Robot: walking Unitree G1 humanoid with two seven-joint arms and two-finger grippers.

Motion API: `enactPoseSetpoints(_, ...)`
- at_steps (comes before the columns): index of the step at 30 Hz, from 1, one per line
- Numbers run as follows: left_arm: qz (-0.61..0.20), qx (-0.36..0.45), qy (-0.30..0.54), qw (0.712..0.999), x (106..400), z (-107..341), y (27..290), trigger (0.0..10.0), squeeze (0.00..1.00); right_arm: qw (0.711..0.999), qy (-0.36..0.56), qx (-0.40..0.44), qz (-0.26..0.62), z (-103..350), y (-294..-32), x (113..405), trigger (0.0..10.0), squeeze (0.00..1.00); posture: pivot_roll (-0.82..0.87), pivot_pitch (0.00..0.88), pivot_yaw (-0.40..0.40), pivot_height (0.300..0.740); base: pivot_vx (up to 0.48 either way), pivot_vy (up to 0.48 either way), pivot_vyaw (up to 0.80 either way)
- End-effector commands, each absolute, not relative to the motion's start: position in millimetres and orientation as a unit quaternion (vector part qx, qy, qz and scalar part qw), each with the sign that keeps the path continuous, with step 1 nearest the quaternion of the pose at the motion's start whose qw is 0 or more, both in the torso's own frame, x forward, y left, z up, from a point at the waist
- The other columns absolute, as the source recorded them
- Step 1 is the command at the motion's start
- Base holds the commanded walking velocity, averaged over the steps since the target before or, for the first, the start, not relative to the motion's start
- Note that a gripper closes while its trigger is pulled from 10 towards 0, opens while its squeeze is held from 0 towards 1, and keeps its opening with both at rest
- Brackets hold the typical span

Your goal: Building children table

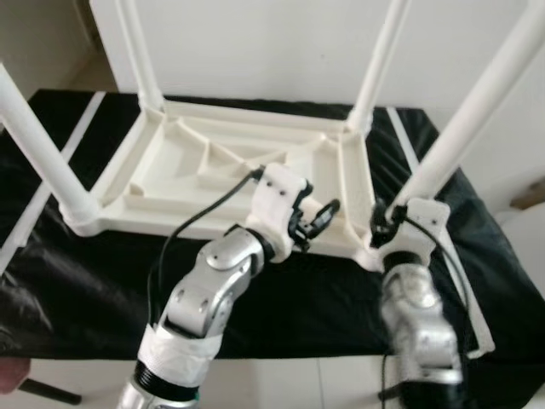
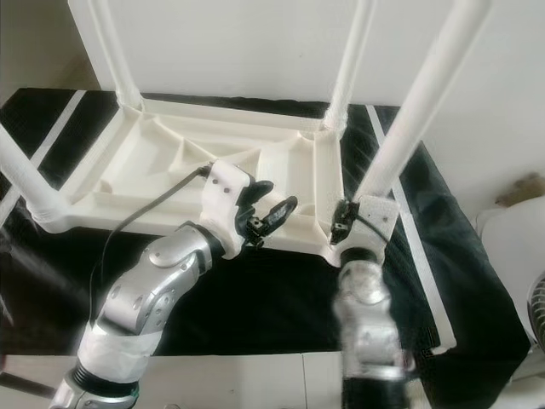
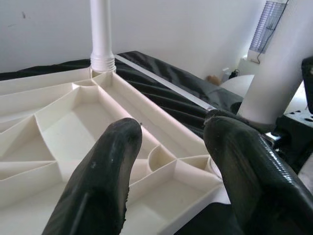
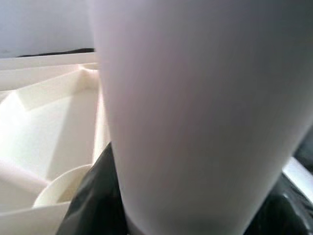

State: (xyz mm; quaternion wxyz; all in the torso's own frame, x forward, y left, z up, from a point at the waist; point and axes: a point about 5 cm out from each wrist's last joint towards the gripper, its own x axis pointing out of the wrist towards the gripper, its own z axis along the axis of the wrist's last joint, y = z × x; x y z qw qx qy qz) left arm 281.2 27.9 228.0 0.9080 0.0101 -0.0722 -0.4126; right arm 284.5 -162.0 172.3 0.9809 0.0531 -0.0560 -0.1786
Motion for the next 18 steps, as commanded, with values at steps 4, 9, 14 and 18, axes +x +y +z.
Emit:
enactPoseSetpoints(4, -0.406, 0.008, -0.066, 0.912, 279.5, 225.9, 28.0, 10.0, 0.00, 0.972, 0.000, 0.075, -0.224, 152.4, -166.0, 273.2, 10.0, 0.00, -0.12, 0.137, -0.041, 0.740, 0.000, 0.000, 0.00)
enactPoseSetpoints(9, -0.405, 0.010, -0.068, 0.912, 280.8, 226.6, 29.0, 10.0, 0.00, 0.972, 0.006, 0.077, -0.222, 150.7, -161.9, 272.3, 10.0, 0.00, -0.12, 0.139, -0.040, 0.740, 0.000, 0.000, 0.00)
enactPoseSetpoints(14, -0.405, 0.008, -0.068, 0.912, 280.2, 226.4, 28.6, 10.0, 0.00, 0.972, 0.008, 0.078, -0.220, 151.5, -158.6, 272.4, 10.0, 0.00, -0.12, 0.139, -0.040, 0.740, 0.000, 0.000, 0.00)
enactPoseSetpoints(18, -0.407, 0.009, -0.067, 0.911, 279.5, 226.1, 27.8, 10.0, 0.00, 0.978, -0.007, 0.074, -0.194, 155.8, -156.0, 274.3, 10.0, 0.00, -0.11, 0.138, -0.040, 0.740, 0.000, 0.000, 0.00)
